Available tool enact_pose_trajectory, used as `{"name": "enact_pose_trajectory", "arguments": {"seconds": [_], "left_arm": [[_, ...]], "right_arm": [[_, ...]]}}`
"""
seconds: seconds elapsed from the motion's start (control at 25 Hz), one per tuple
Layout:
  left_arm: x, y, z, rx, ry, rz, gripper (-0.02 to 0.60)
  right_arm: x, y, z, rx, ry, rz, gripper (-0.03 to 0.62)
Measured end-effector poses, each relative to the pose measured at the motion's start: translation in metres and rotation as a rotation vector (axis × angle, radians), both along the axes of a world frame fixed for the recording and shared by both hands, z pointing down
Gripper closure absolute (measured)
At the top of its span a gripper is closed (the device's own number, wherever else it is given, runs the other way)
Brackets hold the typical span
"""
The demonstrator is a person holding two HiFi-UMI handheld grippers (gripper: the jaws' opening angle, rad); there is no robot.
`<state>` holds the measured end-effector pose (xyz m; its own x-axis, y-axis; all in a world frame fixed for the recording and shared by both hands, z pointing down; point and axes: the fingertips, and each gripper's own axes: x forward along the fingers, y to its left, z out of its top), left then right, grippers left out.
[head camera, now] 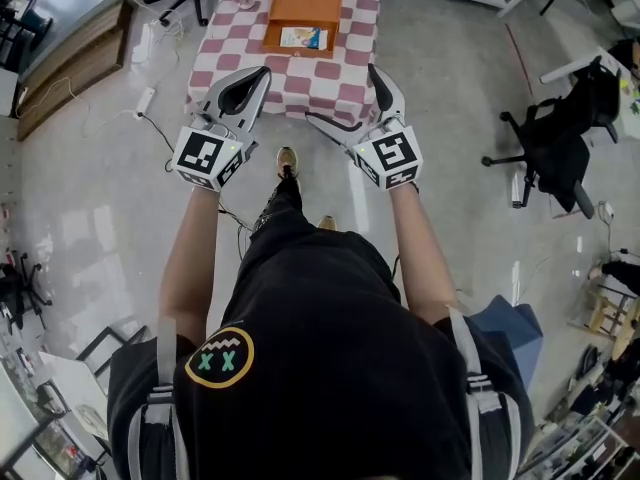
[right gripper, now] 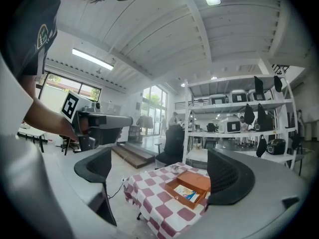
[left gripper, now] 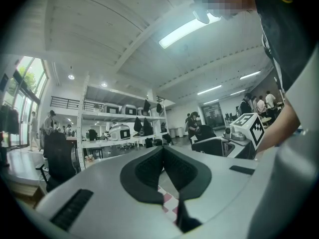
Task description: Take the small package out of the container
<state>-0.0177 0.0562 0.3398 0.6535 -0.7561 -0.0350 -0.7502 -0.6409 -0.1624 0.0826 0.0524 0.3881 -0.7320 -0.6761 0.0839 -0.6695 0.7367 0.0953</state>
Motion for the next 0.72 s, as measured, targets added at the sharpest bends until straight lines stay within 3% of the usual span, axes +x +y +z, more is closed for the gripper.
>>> {"name": "enact_pose_trajectory", "arguments": {"seconds": [0.72], "left_arm": [[-0.032,-0.153,0.032,-0.041,0.019,0.064,0.565]], "right_arm": [[-0.038,-0.153,0.026,-0.049,0.043,0.037,0.002]]}}
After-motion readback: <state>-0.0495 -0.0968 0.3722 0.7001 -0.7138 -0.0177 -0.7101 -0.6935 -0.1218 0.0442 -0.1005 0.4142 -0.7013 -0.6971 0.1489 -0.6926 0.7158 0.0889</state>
